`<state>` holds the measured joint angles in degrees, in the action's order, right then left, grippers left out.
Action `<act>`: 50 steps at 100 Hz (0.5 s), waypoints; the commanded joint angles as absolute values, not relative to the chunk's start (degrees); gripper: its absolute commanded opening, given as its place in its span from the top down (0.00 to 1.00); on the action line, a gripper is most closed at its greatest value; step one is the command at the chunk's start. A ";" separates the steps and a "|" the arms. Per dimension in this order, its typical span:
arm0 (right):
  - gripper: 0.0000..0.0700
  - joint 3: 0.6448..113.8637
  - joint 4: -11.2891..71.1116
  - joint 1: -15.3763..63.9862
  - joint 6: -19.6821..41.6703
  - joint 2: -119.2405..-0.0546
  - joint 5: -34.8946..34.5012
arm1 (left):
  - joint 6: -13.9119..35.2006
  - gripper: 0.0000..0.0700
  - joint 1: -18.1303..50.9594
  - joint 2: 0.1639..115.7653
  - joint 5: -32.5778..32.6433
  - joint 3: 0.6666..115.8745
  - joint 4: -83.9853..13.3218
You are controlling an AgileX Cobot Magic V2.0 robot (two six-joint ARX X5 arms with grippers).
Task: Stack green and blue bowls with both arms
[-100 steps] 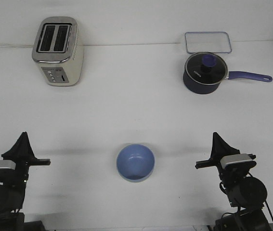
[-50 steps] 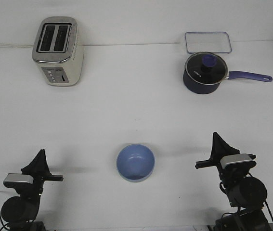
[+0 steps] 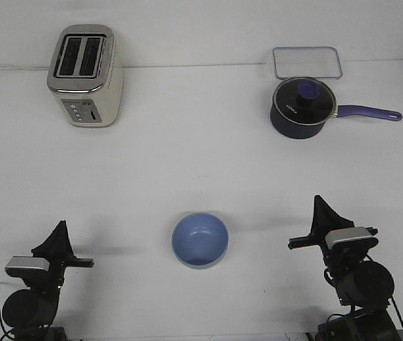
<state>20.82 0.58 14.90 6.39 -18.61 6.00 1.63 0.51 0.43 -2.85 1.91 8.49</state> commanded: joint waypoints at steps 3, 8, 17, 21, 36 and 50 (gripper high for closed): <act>1.00 20.97 -0.03 14.98 6.17 -18.79 6.04 | 2.00 0.98 0.45 0.49 -2.55 0.80 9.04; 1.00 20.97 -0.01 14.98 6.17 -18.79 6.04 | 1.98 0.98 0.45 0.49 -2.57 0.80 9.06; 1.00 20.97 -0.03 14.98 6.17 -18.79 6.04 | 2.00 0.98 0.45 0.49 -2.55 0.80 9.04; 1.00 20.97 -0.03 14.98 6.17 -18.79 6.02 | 2.00 0.98 0.45 0.49 -2.57 0.80 9.04; 1.00 20.97 -0.01 14.98 5.91 -18.79 6.11 | 1.98 0.98 0.45 0.49 -2.57 0.80 9.04; 1.00 20.88 0.62 14.57 1.04 -18.76 7.16 | 1.98 0.98 0.45 0.51 -2.57 0.80 9.04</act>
<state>20.82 0.62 14.87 5.04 -18.63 6.31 1.63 0.51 0.43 -2.85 1.91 8.49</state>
